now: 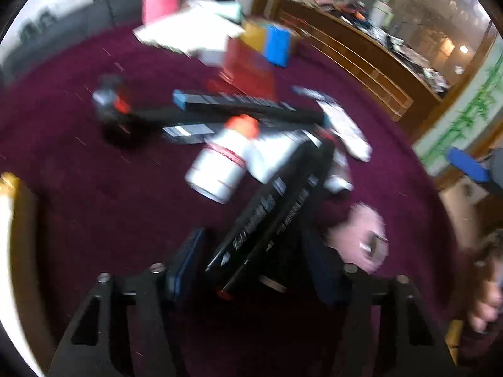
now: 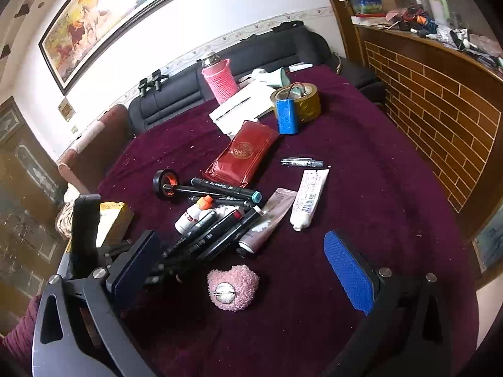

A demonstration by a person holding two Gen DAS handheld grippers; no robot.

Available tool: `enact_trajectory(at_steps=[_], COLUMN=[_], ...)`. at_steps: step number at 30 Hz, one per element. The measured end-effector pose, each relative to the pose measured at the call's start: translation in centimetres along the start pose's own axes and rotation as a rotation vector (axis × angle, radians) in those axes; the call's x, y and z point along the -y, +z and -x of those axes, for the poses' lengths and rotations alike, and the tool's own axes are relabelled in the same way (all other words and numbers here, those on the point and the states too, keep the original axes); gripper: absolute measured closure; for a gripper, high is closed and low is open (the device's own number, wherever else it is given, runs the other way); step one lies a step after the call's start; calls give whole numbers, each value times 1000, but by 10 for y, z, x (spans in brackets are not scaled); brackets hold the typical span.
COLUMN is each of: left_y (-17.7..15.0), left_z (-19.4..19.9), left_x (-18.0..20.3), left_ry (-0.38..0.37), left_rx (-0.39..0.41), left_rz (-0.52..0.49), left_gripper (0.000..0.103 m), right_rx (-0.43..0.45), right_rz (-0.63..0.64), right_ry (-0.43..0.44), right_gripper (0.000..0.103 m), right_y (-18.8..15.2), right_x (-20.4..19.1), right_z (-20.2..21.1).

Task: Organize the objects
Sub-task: 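Move the left gripper over the pile of black markers, then close the left gripper on two black markers and lift them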

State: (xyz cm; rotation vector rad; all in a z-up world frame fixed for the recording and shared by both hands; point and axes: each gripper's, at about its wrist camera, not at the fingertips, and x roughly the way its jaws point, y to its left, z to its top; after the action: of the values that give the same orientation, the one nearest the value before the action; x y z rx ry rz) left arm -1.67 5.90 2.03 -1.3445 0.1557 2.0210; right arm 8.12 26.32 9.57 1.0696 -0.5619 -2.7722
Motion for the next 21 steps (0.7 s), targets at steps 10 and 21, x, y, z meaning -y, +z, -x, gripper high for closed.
enact_trajectory(at_steps=[10,21], left_y=[1,-6], left_z=[23,9], left_x=[21,34], left_ry=[158,115], left_rx=[80,38], left_rz=[-107,-148], left_gripper=[64,75], right_rx=[-17,-17], right_rz=[-42,-45], right_ry=[6,12], right_gripper=[0,0], right_y=[-5,-5], right_x=[15,22], right_z=[-6,-7])
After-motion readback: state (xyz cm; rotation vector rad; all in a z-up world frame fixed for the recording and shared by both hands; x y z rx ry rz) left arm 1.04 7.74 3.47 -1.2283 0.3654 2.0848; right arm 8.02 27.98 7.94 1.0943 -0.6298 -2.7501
